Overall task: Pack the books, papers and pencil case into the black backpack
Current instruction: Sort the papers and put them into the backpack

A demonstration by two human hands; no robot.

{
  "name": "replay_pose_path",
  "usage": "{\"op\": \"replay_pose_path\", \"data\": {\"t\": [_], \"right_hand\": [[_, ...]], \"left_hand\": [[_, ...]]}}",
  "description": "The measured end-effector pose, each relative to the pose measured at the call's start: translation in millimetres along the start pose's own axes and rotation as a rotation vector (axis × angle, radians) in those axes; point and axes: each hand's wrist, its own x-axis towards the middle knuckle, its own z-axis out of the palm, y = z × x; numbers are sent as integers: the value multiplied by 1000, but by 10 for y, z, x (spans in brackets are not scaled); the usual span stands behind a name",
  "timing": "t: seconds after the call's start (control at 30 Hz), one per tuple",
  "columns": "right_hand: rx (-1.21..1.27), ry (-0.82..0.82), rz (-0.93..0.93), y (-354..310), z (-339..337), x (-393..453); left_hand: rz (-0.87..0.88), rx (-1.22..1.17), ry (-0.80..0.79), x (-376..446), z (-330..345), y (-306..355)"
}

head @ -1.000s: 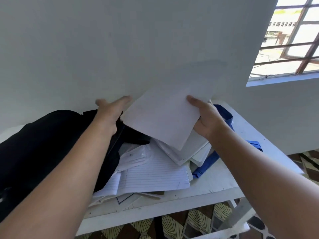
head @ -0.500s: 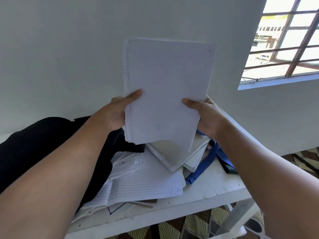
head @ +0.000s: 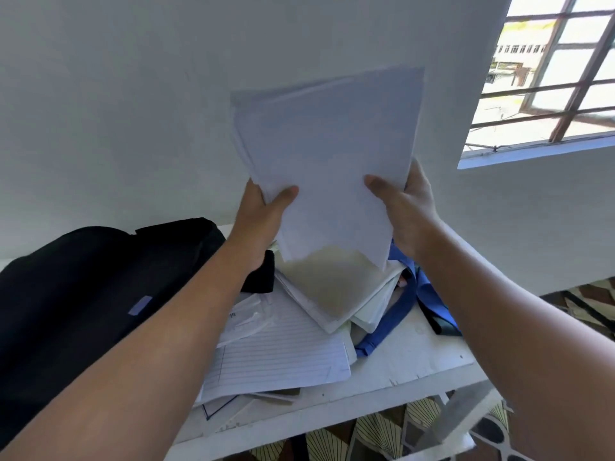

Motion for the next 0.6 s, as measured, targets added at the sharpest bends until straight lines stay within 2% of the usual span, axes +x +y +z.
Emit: {"op": "replay_pose_path", "data": {"t": [0.07, 0.13, 0.23, 0.3, 0.37, 0.43, 0.47, 0.53, 0.6], "right_hand": [[-172, -31, 114, 201, -31, -113], [-272, -24, 216, 311, -46, -187], [-292, 29, 205, 294, -61, -147], [-260, 123, 216, 289, -104, -92], [-167, 227, 275, 324, -178, -40], [-43, 292, 387, 400, -252, -1], [-2, 316, 442, 437, -292, 9], [73, 335, 541, 527, -374, 23], [142, 339, 606, 627, -448, 40]], "left_hand": [[-126, -8, -4, -29, -5, -254], [-181, 13, -24, 30, -34, -397], [-201, 77, -37, 155, -1, -330], [-127, 3, 56, 185, 52, -225], [-36, -68, 282, 183, 83, -234], [-11, 101, 419, 169, 60, -332], [-25, 241, 407, 167, 39, -401], [-74, 556, 256, 222, 1, -577], [-172, 932, 18, 290, 2, -717]]}}
